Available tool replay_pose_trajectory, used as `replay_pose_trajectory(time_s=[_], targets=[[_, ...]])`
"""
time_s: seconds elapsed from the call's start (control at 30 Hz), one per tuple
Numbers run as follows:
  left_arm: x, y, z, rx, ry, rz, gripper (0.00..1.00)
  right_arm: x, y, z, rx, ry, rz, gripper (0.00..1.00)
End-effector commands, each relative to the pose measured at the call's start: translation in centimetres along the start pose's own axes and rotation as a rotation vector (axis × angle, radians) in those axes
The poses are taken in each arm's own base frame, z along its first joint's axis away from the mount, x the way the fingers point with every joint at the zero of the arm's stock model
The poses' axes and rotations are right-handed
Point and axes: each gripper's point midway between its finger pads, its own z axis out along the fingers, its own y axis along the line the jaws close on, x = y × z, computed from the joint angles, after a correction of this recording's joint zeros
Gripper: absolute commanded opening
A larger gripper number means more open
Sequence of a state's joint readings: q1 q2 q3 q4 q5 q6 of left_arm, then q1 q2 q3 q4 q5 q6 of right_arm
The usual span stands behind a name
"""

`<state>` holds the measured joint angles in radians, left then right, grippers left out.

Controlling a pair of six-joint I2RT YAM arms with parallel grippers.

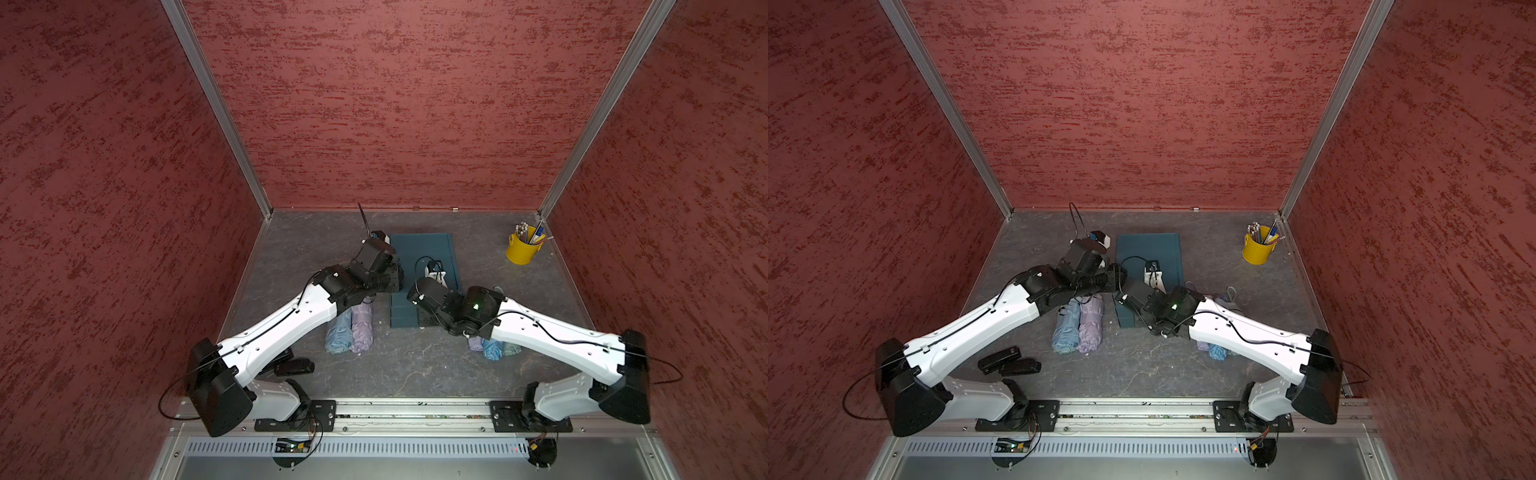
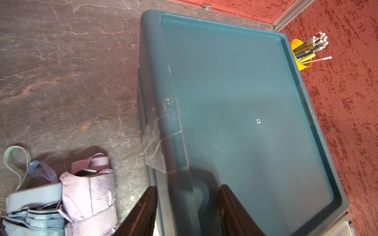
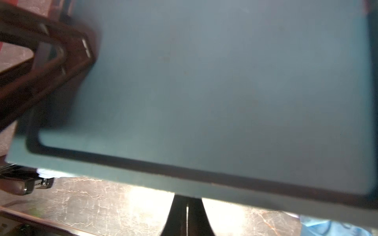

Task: Place the umbrella in the drawer by color
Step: Open the drawer in the storage box.

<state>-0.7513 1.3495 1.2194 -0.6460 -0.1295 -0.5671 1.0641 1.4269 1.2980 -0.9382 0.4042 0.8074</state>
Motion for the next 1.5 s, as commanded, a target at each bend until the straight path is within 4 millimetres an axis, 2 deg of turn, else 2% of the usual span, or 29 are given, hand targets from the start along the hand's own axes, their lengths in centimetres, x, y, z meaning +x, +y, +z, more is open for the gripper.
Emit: replay_pose_trajectory(time_s=[0.0,0.13,0.33,0.5,0.67,0.83,0.97,1.13,1.47], targets=[[2.8,3.1,1.5,-0.127,0.102,0.028,0.49,0.1,0.5,-0.1,-0.022,0.012,0.006,0.0],[3.3,3.3,2.0,-0.134,0.111,-0.006,0.47,1.2,0.2,-1.5,-0.035,0.006,-0.012,0.0],[3.2,4.7,2.4,-0.179,0.11,-0.069,0.41,3.5,0.3,-4.8,-0.104,-0.025,-0.071,0.0],[3.1,4.9,2.8,-0.189,0.109,-0.075,0.4,5.9,-0.8,-7.1,-0.145,-0.036,-0.11,0.0],[3.3,5.5,3.5,-0.199,0.111,-0.084,0.37,7.8,0.2,-8.4,-0.252,-0.039,-0.199,0.0],[2.7,5.8,3.7,-0.209,0.104,-0.079,0.36,8.3,2.0,-9.5,-0.327,-0.046,-0.251,0.0],[2.4,6.3,3.8,-0.212,0.1,-0.092,0.35,9.3,3.0,-9.6,-0.344,-0.034,-0.281,0.0],[3.1,6.4,4.0,-0.201,0.11,-0.107,0.35,10.8,3.9,-8.8,-0.312,-0.006,-0.318,0.0],[3.3,6.4,4.2,-0.184,0.11,-0.104,0.35,11.3,2.9,-7.5,-0.263,-0.027,-0.267,0.0]])
